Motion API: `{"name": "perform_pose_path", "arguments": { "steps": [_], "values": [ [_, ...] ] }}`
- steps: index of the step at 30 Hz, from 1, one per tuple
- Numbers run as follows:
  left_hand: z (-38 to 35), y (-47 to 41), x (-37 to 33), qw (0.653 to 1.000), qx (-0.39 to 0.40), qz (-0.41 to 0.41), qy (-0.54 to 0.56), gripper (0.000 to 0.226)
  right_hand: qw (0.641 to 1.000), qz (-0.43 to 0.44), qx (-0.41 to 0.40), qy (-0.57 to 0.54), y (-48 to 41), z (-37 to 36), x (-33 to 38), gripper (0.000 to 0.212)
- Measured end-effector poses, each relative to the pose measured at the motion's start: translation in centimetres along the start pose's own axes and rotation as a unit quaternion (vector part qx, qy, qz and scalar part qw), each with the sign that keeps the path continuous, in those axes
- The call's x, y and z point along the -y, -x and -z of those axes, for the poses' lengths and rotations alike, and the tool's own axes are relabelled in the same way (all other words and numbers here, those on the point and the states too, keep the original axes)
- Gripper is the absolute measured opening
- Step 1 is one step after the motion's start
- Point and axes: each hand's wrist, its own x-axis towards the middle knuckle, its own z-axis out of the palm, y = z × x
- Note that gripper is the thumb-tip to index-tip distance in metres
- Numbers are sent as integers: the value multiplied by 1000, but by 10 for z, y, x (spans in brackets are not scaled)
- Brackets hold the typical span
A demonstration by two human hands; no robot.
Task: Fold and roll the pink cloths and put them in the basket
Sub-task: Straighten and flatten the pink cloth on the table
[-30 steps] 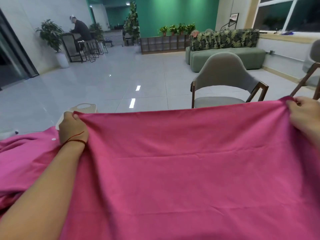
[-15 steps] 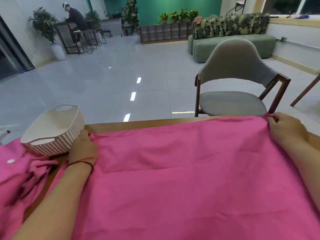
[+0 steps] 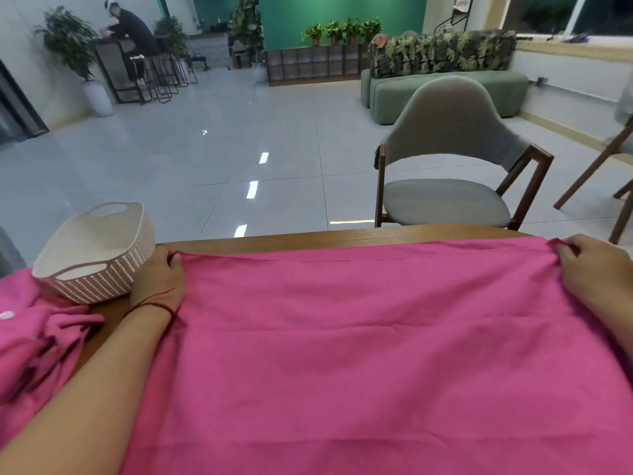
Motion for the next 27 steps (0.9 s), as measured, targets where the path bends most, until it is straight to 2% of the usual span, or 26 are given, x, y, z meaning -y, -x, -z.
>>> {"name": "perform_pose_path", "arguments": {
  "steps": [3,8,13,17,23,27],
  "values": [
    [2,-6,-2,1000,11,-1,-12,22,999,-32,8,26,-20,12,17,50],
    [2,-4,0,1000,-7,0,-9,22,998,-55,44,-1,-17,22,59,38],
    [2,-4,2,999,-32,-12,17,21,998,-42,38,2,-7,-2,49,39],
    [11,3,-8,995,-72,-60,29,18,999,-29,14,1,-23,-22,30,42],
    [38,-5,-12,998,-16,-44,28,30,1000,5,-13,18,-28,-34,25,32],
    [65,-12,-25,998,4,-31,-63,42,1000,2,-20,-11,-40,-51,10,32]
  ]
}}
